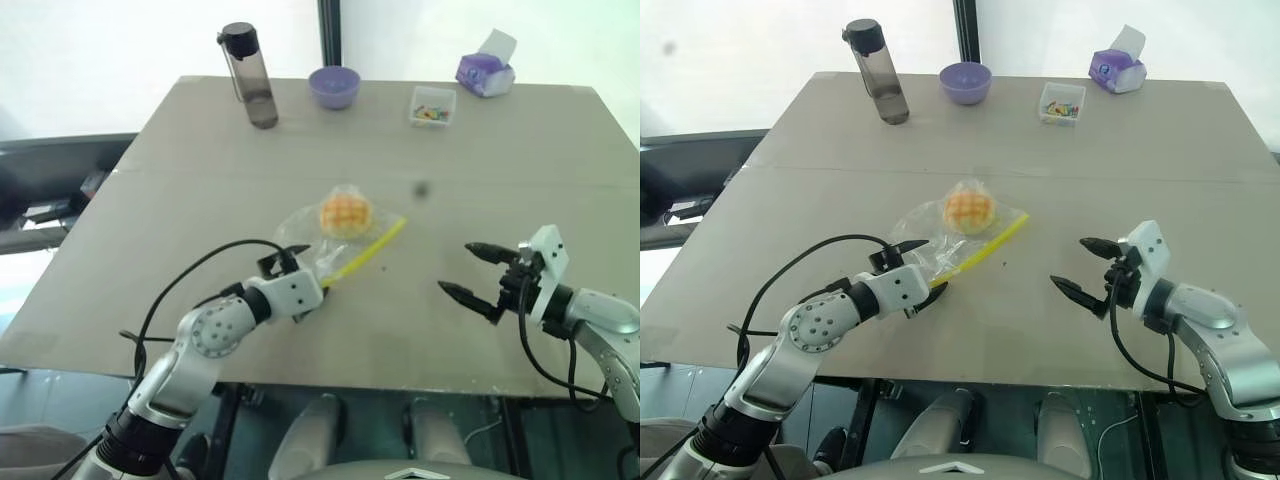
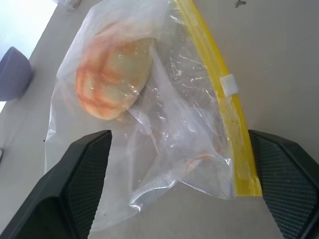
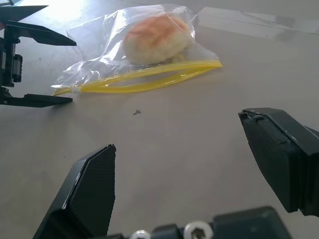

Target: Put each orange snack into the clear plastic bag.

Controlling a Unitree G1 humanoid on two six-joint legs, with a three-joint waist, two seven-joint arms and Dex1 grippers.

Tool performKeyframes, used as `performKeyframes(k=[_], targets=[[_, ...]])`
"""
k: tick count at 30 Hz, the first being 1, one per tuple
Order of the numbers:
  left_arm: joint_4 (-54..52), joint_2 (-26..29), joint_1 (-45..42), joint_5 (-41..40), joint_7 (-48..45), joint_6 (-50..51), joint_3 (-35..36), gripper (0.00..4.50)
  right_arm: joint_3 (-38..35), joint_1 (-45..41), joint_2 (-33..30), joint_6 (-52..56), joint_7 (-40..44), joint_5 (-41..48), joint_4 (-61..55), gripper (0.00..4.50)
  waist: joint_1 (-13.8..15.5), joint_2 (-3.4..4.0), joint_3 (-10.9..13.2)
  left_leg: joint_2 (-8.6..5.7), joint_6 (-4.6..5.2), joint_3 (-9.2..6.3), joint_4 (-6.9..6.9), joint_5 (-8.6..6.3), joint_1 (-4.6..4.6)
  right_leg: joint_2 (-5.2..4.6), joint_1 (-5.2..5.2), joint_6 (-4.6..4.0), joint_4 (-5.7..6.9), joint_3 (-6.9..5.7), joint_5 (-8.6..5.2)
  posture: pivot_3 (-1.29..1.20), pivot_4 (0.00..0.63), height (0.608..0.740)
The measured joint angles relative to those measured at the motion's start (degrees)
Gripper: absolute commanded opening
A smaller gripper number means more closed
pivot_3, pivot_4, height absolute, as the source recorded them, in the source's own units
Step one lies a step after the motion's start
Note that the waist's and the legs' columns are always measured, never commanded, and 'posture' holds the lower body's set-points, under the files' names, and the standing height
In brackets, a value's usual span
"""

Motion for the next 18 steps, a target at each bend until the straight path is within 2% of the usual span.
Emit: performKeyframes(k=[1,2,3,5,6,9,18], targets=[[0.2,0.0,0.0,0.5,0.0,-0.2,0.0,3.69,0.0,0.0,0.0,0.0,0.0,0.0,0.0,4.50,0.0,0.00,0.0,0.00,0.00,0.01,0.00,0.00,0.00,0.00,0.00,0.00,0.00,0.00,0.00,0.00,0.150,0.739],[0.6,0.0,0.0,1.0,0.1,-0.4,0.0,3.12,0.0,0.0,0.0,0.0,-0.1,0.0,0.0,4.50,0.0,0.00,0.0,0.00,0.00,0.00,0.00,0.00,0.00,0.00,0.00,0.00,0.01,0.00,0.00,0.00,0.150,0.739],[0.7,0.0,0.0,1.2,0.1,-0.6,0.0,2.88,0.0,0.0,0.0,0.0,-0.2,0.0,0.0,4.50,0.0,0.00,0.0,0.00,0.00,0.00,0.00,0.00,0.00,0.00,0.01,0.00,0.01,0.00,0.00,0.00,0.150,0.739],[1.3,0.0,0.0,2.2,0.2,-1.3,0.0,1.95,0.0,0.2,0.0,0.0,-0.4,0.0,0.0,4.50,0.0,0.00,0.0,0.00,0.00,0.00,0.00,0.00,0.00,0.00,0.00,0.00,0.01,0.00,0.00,0.00,0.150,0.739],[1.6,0.0,0.0,2.6,0.2,-1.5,0.0,1.35,0.0,0.3,0.0,0.0,-0.5,0.0,0.0,4.50,0.0,0.00,0.0,0.00,0.00,0.00,0.00,0.00,0.00,0.00,0.00,0.00,0.01,0.00,0.00,0.00,0.150,0.739],[2.0,-0.3,0.1,3.1,0.4,-2.0,0.0,0.14,0.0,0.4,0.0,0.0,-0.9,0.0,0.0,4.50,0.0,0.00,0.0,0.00,0.00,0.00,0.00,0.00,0.00,0.00,0.00,0.00,0.01,0.00,0.00,0.00,0.150,0.739],[2.0,-0.9,0.2,4.8,3.1,-6.2,1.5,0.14,0.1,0.5,0.2,0.0,-1.1,0.0,-0.1,4.50,0.0,0.00,0.0,0.00,0.00,-0.01,0.00,0.00,0.00,0.00,0.00,0.00,0.02,0.00,0.00,0.00,0.150,0.739]])
